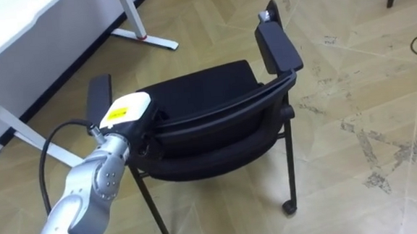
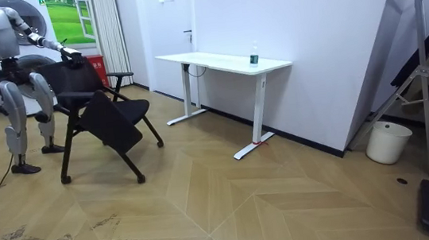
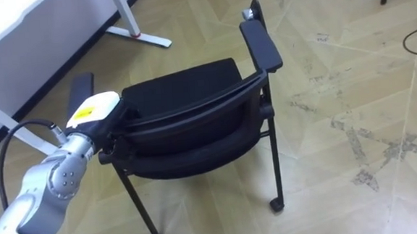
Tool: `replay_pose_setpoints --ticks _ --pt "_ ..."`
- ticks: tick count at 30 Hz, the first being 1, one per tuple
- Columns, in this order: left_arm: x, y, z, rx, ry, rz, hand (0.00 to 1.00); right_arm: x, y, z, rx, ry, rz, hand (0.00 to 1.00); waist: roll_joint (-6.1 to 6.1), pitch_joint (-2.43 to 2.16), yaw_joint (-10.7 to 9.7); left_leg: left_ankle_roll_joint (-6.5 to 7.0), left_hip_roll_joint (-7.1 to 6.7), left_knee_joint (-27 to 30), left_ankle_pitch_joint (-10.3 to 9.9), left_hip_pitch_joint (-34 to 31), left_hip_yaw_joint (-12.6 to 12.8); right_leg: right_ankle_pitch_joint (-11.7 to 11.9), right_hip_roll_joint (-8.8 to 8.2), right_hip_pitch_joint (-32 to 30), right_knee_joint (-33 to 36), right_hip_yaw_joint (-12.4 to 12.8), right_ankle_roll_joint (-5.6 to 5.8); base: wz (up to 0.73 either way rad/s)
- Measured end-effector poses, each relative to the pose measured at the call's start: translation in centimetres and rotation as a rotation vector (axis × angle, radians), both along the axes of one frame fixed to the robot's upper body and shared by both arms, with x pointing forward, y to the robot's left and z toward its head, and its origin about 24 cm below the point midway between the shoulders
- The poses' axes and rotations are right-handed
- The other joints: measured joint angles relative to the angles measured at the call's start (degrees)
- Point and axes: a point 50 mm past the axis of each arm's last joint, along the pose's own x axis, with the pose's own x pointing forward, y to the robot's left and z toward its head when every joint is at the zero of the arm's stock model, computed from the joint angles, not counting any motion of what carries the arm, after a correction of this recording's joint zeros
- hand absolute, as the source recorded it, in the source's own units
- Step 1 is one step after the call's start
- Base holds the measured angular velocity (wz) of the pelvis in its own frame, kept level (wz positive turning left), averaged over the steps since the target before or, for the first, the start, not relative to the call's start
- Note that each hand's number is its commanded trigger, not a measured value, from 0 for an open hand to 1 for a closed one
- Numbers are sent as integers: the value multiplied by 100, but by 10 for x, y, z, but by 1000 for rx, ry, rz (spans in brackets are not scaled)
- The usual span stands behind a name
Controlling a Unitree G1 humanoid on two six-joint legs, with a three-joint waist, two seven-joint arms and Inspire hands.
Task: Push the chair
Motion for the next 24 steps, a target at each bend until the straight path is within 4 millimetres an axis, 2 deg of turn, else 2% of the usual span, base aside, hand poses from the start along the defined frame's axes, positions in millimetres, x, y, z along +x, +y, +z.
replay_pose_setpoints --ticks 2,5,7,11,13,17,22,24 --pt "0 1 1 3 -3 0 100 6 -2 3 -19 -28 -9 0 -24 -3 2 0 0 -9 0 -7 0 0 0 -14 42 3 0 0" --pt "0 3 1 12 -4 0 100 28 -9 14 -78 -134 -27 0 -92 -23 -5 0 0 12 0 -15 4 0 1 -40 81 35 0 -5" --pt "0 6 2 19 -6 -3 100 52 -19 33 -195 -249 -24 0 -136 -30 -9 0 0 16 0 -11 23 1 2 -40 88 59 0 -4" --pt "0 7 0 19 -13 -8 100 84 -29 65 -370 -422 14 0 -167 -39 -11 0 2 13 0 -2 24 2 5 -30 87 63 0 0" --pt "0 7 1 18 -14 -11 100 101 -26 84 -457 -502 92 0 -178 -41 2 0 2 12 0 -1 23 2 5 -35 89 61 0 0" --pt "0 7 1 16 -16 -16 100 121 -18 106 -570 -580 217 0 -190 -45 47 0 2 4 0 5 25 3 6 -45 97 84 0 -1" --pt "0 6 1 17 -17 -16 100 151 4 140 -673 -731 382 0 -197 -51 184 0 16 -2 0 15 114 2 19 -129 173 193 0 -11" --pt "0 6 1 17 -17 -18 100 157 11 146 -674 -769 416 0 -207 -54 212 0 15 -2 0 18 149 3 19 -141 176 221 0 -8"
